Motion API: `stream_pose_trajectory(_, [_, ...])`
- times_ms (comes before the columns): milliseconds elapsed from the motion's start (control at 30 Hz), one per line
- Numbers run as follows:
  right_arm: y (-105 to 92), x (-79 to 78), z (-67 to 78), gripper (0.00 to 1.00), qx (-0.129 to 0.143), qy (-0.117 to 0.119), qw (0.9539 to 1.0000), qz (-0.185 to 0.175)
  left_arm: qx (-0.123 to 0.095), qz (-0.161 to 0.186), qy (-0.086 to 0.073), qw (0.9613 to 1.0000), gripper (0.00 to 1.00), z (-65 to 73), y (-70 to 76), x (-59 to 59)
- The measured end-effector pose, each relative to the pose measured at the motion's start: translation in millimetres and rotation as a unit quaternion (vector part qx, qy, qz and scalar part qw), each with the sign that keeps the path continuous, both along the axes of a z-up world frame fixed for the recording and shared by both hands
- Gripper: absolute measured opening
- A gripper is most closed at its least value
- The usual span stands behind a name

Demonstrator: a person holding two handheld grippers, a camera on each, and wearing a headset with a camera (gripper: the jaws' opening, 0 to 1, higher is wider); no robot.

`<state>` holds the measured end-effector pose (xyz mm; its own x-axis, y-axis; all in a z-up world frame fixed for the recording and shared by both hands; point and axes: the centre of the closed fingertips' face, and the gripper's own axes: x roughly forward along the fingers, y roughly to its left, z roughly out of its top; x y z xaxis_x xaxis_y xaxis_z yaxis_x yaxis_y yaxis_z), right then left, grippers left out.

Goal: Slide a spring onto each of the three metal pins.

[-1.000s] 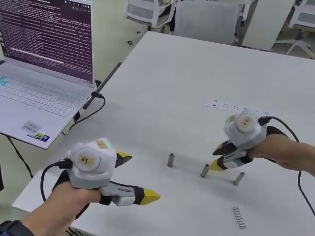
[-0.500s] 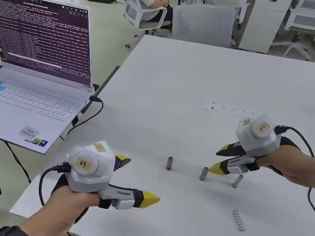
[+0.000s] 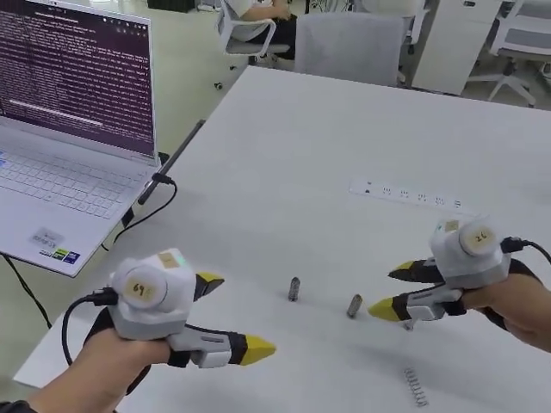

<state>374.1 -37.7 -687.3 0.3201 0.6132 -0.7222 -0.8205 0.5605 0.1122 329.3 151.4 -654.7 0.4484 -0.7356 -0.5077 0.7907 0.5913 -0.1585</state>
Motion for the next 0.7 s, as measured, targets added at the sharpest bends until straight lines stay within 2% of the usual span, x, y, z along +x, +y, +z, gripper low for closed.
stream_pose_trajectory(700, [-32.9,-32.3,13.4,0.69,0.031,-0.008,0.9974,-0.064,-0.002,-0.003,-0.001,1.0000,0.79,3.0,-4.7,3.4])
